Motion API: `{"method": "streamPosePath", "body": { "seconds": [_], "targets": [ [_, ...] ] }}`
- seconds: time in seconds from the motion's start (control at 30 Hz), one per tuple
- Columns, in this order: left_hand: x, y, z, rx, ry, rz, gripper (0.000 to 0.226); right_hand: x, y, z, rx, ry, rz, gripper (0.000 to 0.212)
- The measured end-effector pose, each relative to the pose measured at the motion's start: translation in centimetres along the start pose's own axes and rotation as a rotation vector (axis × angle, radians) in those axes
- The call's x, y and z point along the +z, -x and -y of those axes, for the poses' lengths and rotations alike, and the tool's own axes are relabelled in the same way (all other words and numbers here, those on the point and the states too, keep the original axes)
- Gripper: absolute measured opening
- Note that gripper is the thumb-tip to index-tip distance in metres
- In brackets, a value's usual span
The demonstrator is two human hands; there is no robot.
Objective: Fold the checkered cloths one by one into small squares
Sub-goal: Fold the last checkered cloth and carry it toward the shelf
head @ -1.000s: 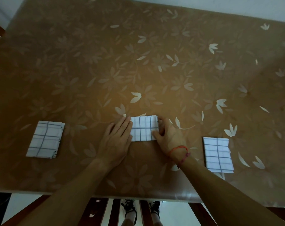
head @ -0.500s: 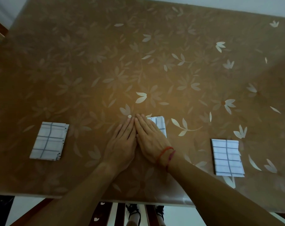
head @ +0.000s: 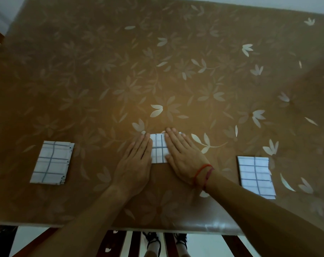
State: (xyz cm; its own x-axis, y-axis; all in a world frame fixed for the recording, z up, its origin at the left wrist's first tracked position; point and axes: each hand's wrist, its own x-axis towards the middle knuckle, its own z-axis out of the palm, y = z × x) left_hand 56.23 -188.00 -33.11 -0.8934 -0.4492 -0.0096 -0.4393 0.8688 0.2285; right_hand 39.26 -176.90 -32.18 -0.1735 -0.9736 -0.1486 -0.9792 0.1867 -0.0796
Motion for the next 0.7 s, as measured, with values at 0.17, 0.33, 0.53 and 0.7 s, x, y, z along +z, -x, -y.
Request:
{"method": "streamPosePath", "body": {
  "seconds": [0.17, 0.33, 0.53, 0.7],
  "targets": [
    [-0.1, 0.0, -0.1, -0.017, -0.002, 0.018, 0.054, -0.9, 1.3, -2.1, 0.025, 0.037, 0.064, 0.06],
    [-0.7, -0.1, -0.3, -0.021, 0.006, 0.049, 0.053, -1.4, 1.2, -1.7, 0.046, 0.017, 0.093, 0.061],
    [-2.1, -1.1, -0.3, -0.036, 0.04, 0.027, 0.051, -2.9, 0.3, -1.2, 0.064, -0.066, 0.118, 0.064],
    [-3.4, -3.3, -0.1, -0.057, 0.153, -0.001, 0.048, -4.8, -1.3, -1.3, 0.02, -0.074, 0.129, 0.079]
  ]
}}
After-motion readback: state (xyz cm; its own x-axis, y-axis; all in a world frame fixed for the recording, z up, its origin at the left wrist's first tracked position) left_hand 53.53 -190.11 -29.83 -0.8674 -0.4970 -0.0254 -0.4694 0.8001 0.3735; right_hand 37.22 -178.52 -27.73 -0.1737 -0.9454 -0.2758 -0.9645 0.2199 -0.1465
